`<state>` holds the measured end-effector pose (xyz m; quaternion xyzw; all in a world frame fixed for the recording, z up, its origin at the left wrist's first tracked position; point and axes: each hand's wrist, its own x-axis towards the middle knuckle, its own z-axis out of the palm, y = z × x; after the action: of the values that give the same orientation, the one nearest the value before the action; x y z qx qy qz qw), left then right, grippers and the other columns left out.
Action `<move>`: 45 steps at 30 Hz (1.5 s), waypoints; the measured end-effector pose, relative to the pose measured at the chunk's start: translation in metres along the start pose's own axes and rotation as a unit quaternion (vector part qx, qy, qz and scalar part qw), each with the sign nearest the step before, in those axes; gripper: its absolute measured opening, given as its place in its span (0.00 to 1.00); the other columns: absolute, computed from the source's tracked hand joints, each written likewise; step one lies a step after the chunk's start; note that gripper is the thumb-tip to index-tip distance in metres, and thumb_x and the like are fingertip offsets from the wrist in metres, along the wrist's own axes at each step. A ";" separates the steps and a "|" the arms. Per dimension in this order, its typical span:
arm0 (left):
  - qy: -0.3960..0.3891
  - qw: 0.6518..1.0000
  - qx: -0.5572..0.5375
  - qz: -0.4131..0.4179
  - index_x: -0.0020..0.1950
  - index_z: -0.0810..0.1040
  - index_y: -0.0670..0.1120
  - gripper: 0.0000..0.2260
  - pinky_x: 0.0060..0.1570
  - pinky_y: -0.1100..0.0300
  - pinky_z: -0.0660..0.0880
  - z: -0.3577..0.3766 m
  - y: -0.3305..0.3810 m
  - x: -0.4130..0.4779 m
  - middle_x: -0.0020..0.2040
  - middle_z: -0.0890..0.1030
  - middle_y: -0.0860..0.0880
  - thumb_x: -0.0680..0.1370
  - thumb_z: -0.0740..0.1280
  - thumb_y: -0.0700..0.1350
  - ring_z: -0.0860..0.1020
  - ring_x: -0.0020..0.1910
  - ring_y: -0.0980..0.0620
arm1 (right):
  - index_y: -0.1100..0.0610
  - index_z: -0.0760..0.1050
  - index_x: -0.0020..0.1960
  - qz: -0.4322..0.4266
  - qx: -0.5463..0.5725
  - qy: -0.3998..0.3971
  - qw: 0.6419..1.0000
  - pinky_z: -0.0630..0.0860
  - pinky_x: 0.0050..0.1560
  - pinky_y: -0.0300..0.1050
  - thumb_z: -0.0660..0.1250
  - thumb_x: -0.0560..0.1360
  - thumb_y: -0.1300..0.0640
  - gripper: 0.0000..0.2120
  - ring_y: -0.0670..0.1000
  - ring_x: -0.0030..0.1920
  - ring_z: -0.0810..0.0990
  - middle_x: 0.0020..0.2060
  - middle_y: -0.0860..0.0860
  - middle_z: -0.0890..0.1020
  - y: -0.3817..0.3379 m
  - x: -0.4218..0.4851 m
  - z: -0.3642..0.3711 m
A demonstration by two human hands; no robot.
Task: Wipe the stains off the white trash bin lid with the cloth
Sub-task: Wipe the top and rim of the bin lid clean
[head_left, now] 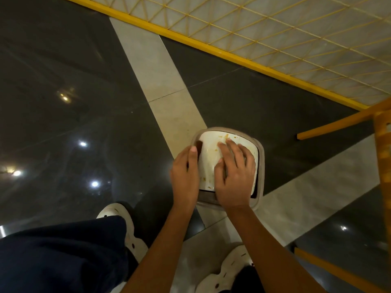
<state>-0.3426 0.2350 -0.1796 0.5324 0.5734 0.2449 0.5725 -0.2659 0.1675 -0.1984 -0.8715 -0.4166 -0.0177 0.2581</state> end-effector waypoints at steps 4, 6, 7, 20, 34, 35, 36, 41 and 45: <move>0.006 0.999 0.019 0.048 0.59 0.77 0.48 0.13 0.56 0.61 0.74 -0.006 -0.014 -0.020 0.57 0.78 0.50 0.78 0.61 0.50 0.76 0.56 0.56 | 0.54 0.72 0.64 0.004 0.013 0.001 1.000 0.69 0.62 0.61 0.53 0.77 0.51 0.20 0.58 0.64 0.70 0.64 0.53 0.75 -0.002 0.000 -0.001; 0.015 0.998 0.031 0.046 0.58 0.78 0.47 0.12 0.56 0.59 0.75 -0.004 -0.011 -0.007 0.56 0.79 0.51 0.78 0.62 0.48 0.77 0.55 0.55 | 0.54 0.73 0.64 0.003 0.012 0.003 1.000 0.69 0.62 0.61 0.54 0.77 0.51 0.20 0.57 0.64 0.70 0.64 0.53 0.76 -0.002 -0.001 -0.001; 0.012 0.999 0.030 0.035 0.58 0.78 0.47 0.11 0.55 0.62 0.75 -0.002 -0.005 0.000 0.55 0.79 0.52 0.78 0.63 0.47 0.77 0.53 0.55 | 0.55 0.73 0.64 0.002 0.012 0.005 1.000 0.69 0.62 0.61 0.54 0.76 0.51 0.20 0.57 0.64 0.70 0.64 0.53 0.76 -0.002 -0.001 -0.001; 0.029 0.999 -0.016 0.008 0.57 0.79 0.46 0.10 0.46 0.73 0.74 -0.004 -0.006 -0.006 0.54 0.80 0.51 0.77 0.64 0.46 0.76 0.47 0.63 | 0.55 0.73 0.64 -0.001 0.012 0.005 1.000 0.70 0.61 0.62 0.54 0.76 0.51 0.20 0.57 0.64 0.70 0.64 0.53 0.75 -0.001 0.000 0.000; 0.057 0.998 -0.024 0.010 0.56 0.78 0.50 0.10 0.49 0.74 0.73 -0.006 -0.017 -0.044 0.55 0.77 0.55 0.75 0.66 0.44 0.76 0.52 0.61 | 0.54 0.73 0.64 0.002 0.015 0.009 1.000 0.69 0.62 0.59 0.53 0.77 0.51 0.20 0.57 0.64 0.71 0.64 0.53 0.75 0.000 0.000 0.001; 0.059 0.998 -0.014 0.026 0.55 0.77 0.50 0.10 0.49 0.77 0.71 -0.007 -0.020 -0.054 0.54 0.76 0.58 0.74 0.67 0.43 0.76 0.52 0.61 | 0.54 0.73 0.64 0.003 0.016 0.009 1.000 0.69 0.62 0.59 0.53 0.77 0.51 0.20 0.57 0.64 0.71 0.64 0.53 0.75 0.000 0.000 0.001; 0.061 0.997 -0.004 0.049 0.55 0.77 0.50 0.11 0.50 0.78 0.69 -0.009 -0.022 -0.061 0.52 0.75 0.60 0.74 0.67 0.42 0.76 0.52 0.60 | 0.54 0.73 0.64 0.004 0.017 0.010 1.000 0.70 0.62 0.59 0.54 0.77 0.51 0.20 0.57 0.64 0.70 0.64 0.53 0.75 0.000 0.000 0.001; 0.068 0.997 -0.025 0.000 0.57 0.77 0.48 0.11 0.54 0.67 0.74 -0.008 -0.025 -0.039 0.56 0.79 0.51 0.75 0.66 0.43 0.76 0.54 0.57 | 0.54 0.72 0.65 0.001 0.008 0.006 1.000 0.70 0.62 0.60 0.54 0.77 0.51 0.20 0.58 0.64 0.71 0.64 0.53 0.75 0.000 -0.001 0.002; 0.074 0.997 -0.015 0.012 0.58 0.77 0.49 0.12 0.48 0.73 0.73 -0.006 -0.019 -0.040 0.56 0.79 0.52 0.75 0.66 0.44 0.76 0.53 0.60 | 0.54 0.72 0.65 0.007 0.010 0.007 1.000 0.69 0.62 0.60 0.54 0.77 0.51 0.20 0.58 0.64 0.71 0.65 0.53 0.75 0.000 0.000 0.002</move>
<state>-0.3636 0.1954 -0.1788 0.5112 0.6038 0.2988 0.5336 -0.2662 0.1681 -0.2002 -0.8714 -0.4092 -0.0175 0.2699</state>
